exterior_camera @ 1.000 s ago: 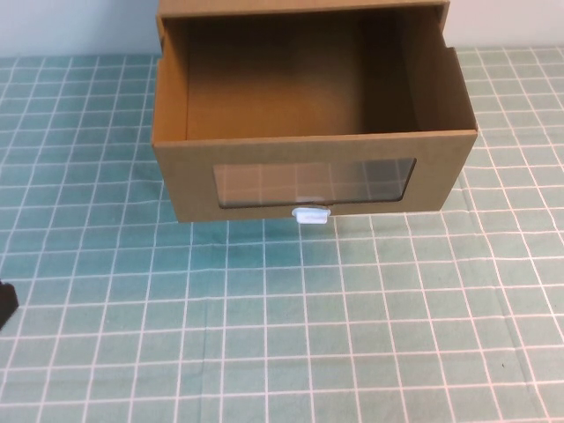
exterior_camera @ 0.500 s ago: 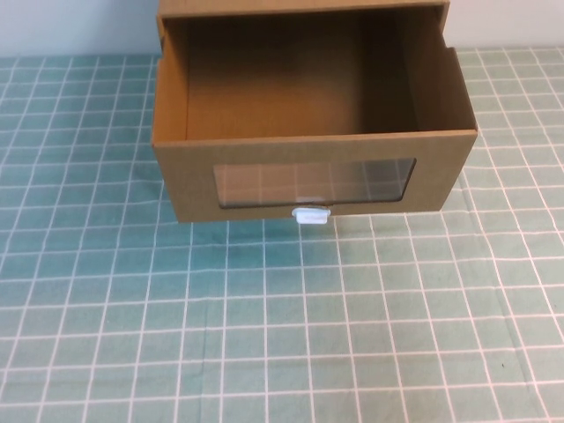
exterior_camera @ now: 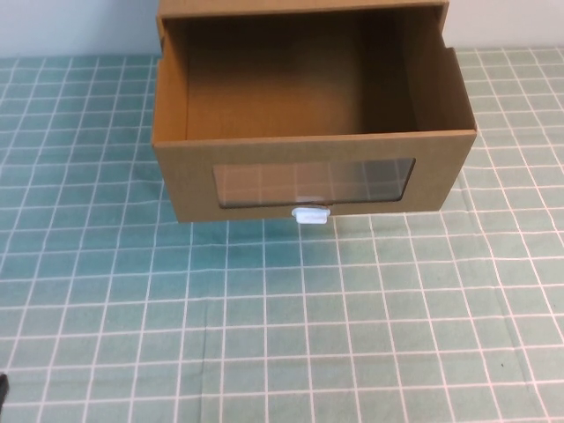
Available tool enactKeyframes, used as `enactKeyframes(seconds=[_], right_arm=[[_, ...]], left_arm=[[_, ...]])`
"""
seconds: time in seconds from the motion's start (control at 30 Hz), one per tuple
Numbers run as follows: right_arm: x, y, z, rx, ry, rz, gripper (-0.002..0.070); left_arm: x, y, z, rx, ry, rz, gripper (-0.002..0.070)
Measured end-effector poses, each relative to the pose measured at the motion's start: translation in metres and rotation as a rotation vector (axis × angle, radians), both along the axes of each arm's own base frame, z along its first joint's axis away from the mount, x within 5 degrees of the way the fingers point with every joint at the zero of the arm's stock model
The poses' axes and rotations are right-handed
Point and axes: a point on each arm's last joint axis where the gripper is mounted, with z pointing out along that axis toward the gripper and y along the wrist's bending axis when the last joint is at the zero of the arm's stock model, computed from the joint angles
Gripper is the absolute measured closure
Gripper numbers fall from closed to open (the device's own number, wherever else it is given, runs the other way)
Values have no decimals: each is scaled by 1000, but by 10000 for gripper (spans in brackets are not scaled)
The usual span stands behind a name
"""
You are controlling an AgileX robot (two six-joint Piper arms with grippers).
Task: Open the shoe box
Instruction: 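Pull the top drawer of the cardboard box fully open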
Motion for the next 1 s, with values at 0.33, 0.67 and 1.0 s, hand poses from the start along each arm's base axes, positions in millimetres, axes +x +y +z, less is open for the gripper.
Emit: enactKeyframes(seconds=[0.33, 0.67, 1.0], right_arm=[[0, 0, 0, 0, 0, 0, 689], [0, 0, 0, 0, 0, 0, 689], [-1, -2, 0, 8, -3, -2, 689]], left_arm=[[0, 1, -14, -89, 90, 37, 680], [0, 1, -14, -89, 90, 38, 680], [0, 1, -14, -91, 91, 38, 680]])
